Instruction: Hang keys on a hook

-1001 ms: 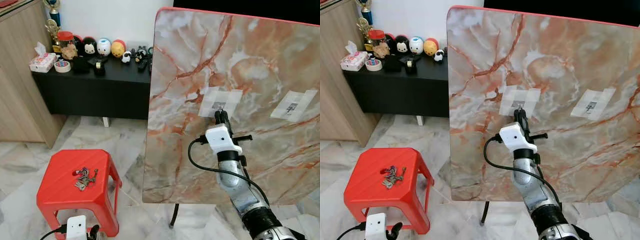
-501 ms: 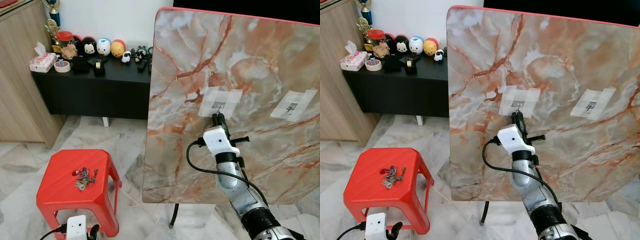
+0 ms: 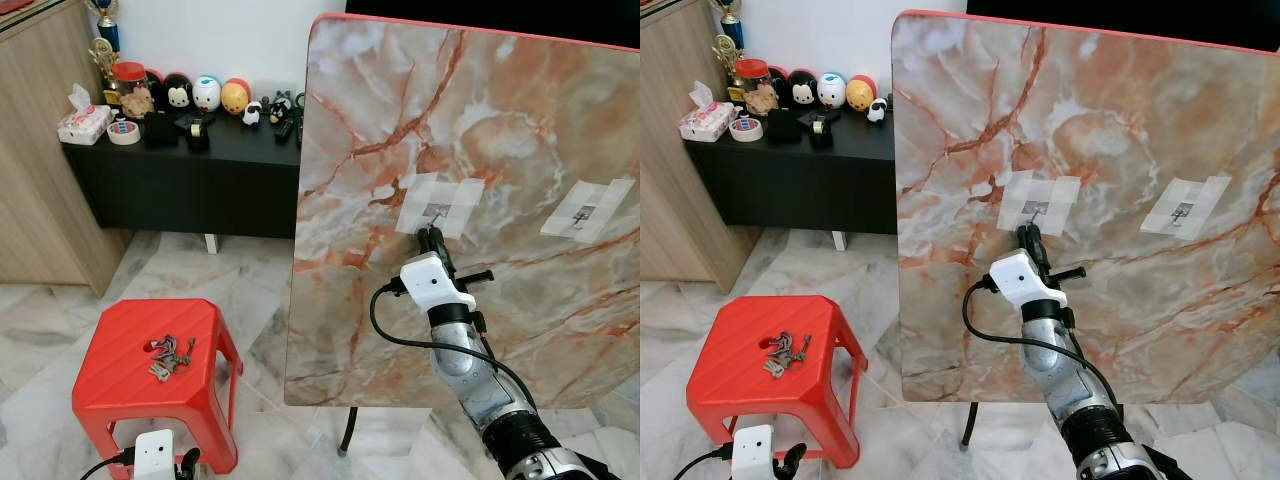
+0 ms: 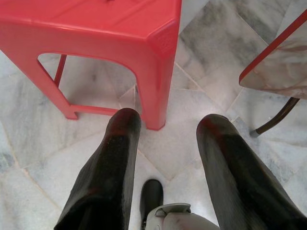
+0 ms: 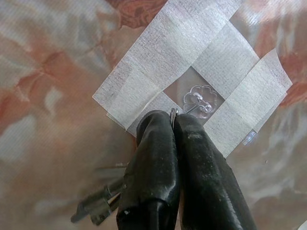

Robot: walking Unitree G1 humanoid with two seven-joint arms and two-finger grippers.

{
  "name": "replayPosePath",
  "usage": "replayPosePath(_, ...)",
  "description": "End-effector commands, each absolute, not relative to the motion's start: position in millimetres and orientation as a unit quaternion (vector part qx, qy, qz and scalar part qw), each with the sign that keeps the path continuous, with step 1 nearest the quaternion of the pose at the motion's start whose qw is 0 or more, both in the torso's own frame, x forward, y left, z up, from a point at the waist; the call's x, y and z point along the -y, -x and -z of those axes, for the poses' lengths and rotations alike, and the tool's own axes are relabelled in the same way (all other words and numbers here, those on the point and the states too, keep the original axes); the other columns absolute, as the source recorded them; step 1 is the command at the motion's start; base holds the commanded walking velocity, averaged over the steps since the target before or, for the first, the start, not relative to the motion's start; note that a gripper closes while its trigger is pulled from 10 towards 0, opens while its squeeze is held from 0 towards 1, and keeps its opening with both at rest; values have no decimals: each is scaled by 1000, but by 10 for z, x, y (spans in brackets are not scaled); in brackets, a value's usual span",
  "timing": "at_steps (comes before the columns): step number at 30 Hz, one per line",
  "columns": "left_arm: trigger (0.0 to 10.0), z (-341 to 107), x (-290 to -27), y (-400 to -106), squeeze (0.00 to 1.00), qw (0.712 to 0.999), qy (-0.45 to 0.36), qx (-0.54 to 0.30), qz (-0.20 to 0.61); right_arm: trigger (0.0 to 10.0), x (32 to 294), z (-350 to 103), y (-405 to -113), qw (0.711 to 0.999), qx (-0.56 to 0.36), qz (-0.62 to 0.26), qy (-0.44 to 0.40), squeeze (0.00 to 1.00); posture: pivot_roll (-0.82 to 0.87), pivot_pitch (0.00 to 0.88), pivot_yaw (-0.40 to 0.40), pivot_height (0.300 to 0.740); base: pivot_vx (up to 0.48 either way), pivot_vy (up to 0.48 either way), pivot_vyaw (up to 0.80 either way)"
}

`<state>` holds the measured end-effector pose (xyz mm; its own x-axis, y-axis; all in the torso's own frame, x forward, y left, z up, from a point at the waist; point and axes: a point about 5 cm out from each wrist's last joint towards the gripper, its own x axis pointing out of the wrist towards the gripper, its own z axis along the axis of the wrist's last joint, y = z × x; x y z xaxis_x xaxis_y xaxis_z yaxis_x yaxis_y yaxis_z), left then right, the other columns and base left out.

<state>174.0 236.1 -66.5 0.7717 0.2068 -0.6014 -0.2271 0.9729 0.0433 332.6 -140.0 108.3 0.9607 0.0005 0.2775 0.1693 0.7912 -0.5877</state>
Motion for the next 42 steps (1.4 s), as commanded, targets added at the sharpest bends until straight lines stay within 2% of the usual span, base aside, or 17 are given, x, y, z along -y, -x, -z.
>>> replayPosePath(1, 10000, 668, -2316, -1753, 0, 943, 20, -315, -110, 10000, 1429, -1097, -3343, 933, 135, 45, 330, 0, 60, 50, -131, 740, 0, 0, 0)
replayPosePath(12, 10000, 674, -2301, -1750, 0, 942, 23, -316, -107, 10000, 1448, -1207, -3366, 919, 169, 53, 352, 0, 58, 47, -132, 740, 0, 0, 0)
replayPosePath(42, 10000, 674, -2289, -1759, 0, 942, 27, -316, -105, 10000, 1421, -1137, -3381, 915, 146, 39, 375, 0, 59, 55, -133, 740, 0, 0, 0)
